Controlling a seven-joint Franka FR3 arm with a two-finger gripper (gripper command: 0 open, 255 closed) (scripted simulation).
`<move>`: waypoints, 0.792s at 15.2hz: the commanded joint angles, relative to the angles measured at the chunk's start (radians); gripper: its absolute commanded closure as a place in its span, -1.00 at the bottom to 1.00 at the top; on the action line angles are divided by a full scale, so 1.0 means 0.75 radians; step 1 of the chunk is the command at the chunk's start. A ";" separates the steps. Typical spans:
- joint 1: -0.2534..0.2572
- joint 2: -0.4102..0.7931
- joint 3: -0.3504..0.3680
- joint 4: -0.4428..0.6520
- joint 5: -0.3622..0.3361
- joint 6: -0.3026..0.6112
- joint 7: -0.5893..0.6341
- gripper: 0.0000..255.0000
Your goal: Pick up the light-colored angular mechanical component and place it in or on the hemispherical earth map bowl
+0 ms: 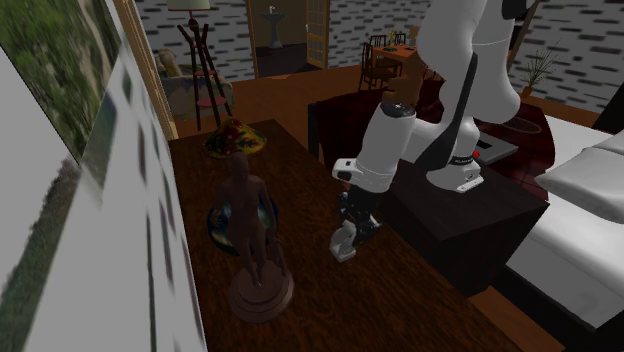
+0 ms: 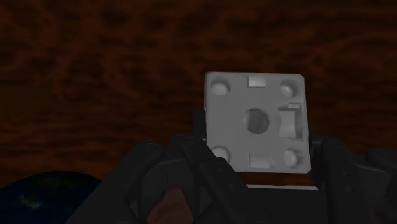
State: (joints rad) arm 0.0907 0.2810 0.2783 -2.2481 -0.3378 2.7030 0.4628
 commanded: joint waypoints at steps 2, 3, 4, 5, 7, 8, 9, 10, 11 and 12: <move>-0.017 -0.046 0.022 -0.001 0.042 -0.042 -0.035 1.00; -0.021 -0.060 0.028 0.000 0.055 -0.057 -0.045 1.00; -0.025 -0.075 0.034 0.002 0.069 -0.071 -0.056 1.00; -0.029 -0.089 0.040 0.004 0.082 -0.086 -0.067 1.00; -0.035 -0.117 0.050 0.008 0.108 -0.117 -0.087 1.00; -0.038 -0.131 0.054 0.011 0.120 -0.132 -0.097 1.00; -0.041 -0.145 0.059 0.014 0.132 -0.147 -0.107 1.00; -0.043 -0.158 0.062 0.018 0.144 -0.163 -0.116 1.00; -0.046 -0.171 0.066 0.022 0.156 -0.178 -0.125 1.00; -0.048 -0.184 0.069 0.026 0.167 -0.194 -0.134 1.00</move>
State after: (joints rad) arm 0.0573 0.1539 0.3273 -2.2327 -0.2225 2.5709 0.3708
